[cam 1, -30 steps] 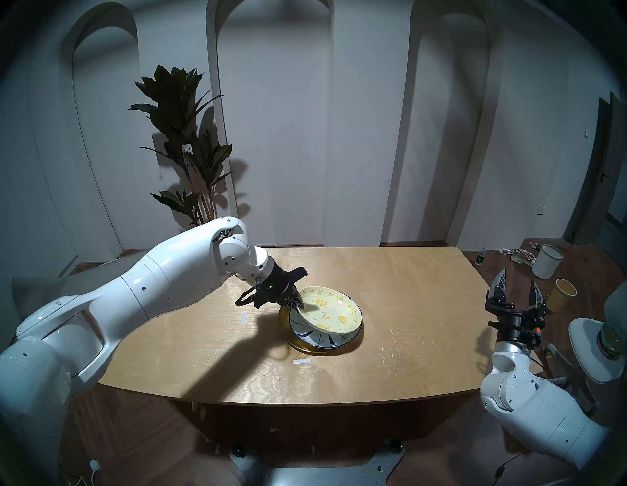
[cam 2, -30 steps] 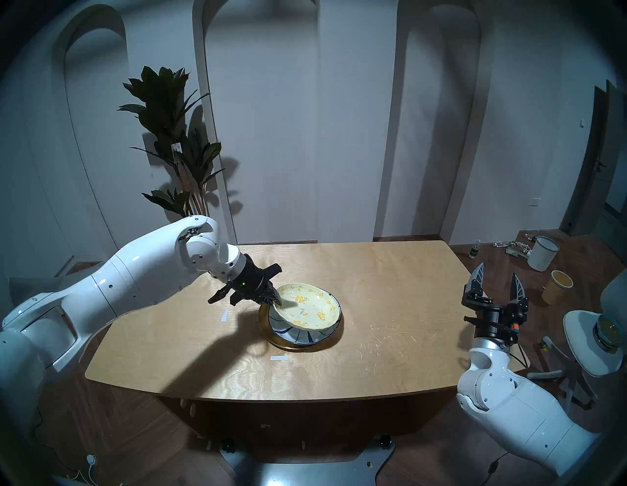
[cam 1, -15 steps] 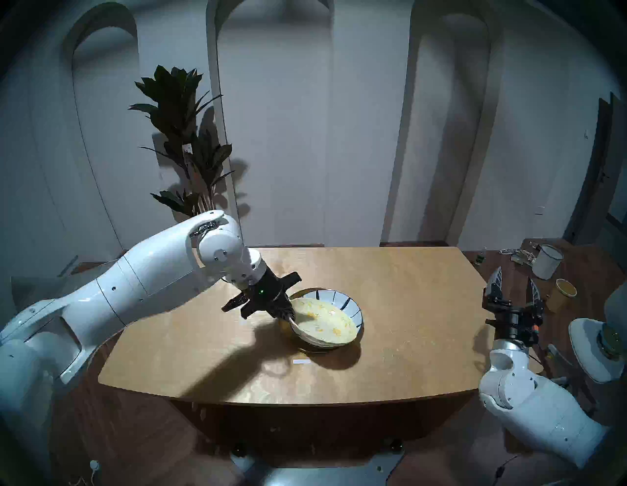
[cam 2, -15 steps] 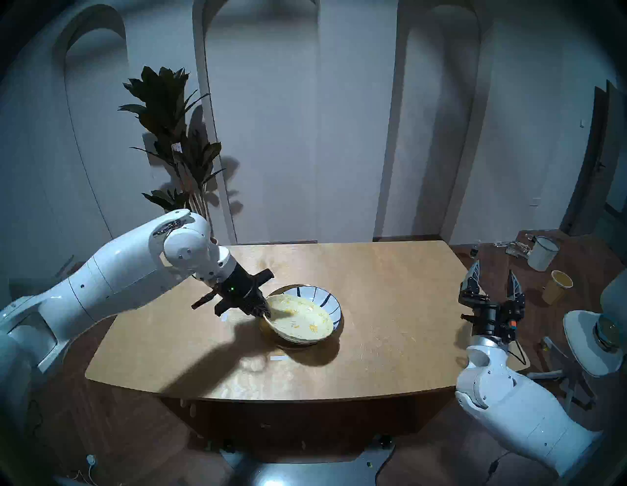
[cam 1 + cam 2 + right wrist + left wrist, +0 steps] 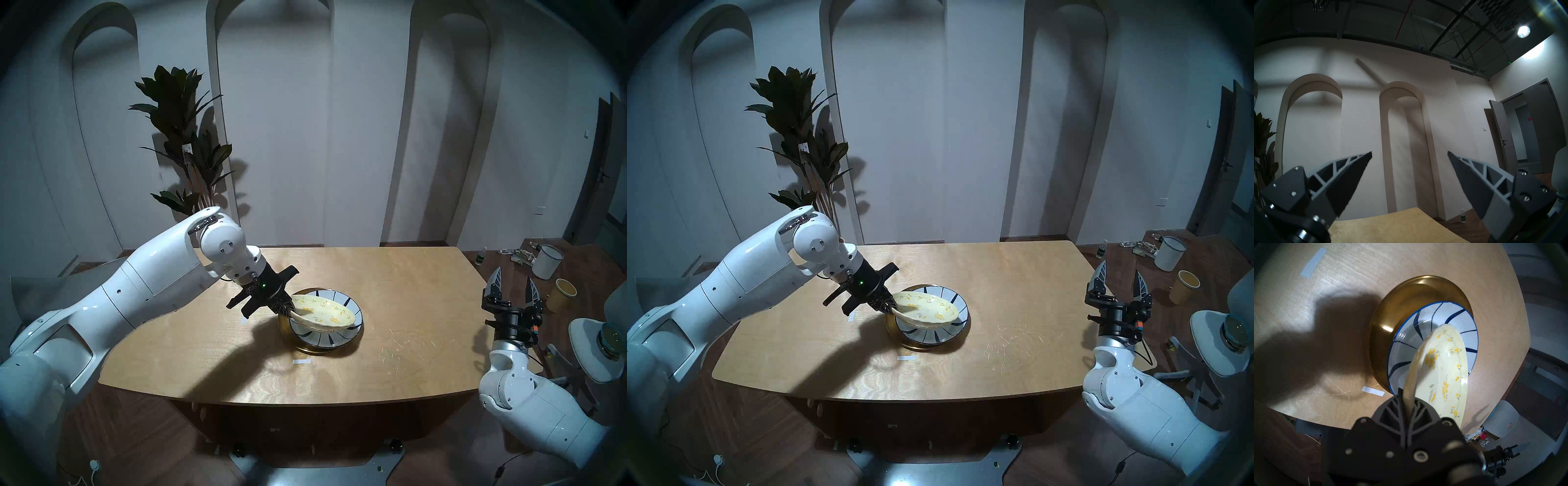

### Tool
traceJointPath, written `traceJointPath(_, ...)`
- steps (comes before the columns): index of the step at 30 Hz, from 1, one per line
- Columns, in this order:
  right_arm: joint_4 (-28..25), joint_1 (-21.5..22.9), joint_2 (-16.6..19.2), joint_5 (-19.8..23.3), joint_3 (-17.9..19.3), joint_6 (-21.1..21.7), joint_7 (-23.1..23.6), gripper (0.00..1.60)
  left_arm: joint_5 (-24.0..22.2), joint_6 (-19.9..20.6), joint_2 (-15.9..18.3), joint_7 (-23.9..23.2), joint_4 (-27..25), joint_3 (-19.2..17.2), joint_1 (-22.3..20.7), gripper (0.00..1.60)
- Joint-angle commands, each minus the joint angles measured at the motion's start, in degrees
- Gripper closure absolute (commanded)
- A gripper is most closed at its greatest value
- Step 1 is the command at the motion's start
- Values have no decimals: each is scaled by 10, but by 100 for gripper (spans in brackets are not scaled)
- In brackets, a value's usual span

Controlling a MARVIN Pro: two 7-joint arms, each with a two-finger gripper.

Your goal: Stack the plates into one stack

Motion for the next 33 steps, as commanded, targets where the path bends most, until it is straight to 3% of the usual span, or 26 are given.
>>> traceJointPath(1,9,25,-6,8,-9,0,14,0,-1,17,-8,-36,4,-26,3,160)
traceJointPath(15,16,34,-3,17,-15,-3,23,0,3,22,-23,-49,15,-17,15,160)
traceJointPath(20,18,30,-2,19,-14,-8,25,0,33,14,-20,-77,4,-16,27,160)
traceJointPath(28,19,25,-1,19,-14,-14,25,0,86,6,-50,-109,34,-8,20,160)
traceJointPath(33,17,21,-1,18,-11,-12,22,0,78,7,-59,-101,47,-10,15,160)
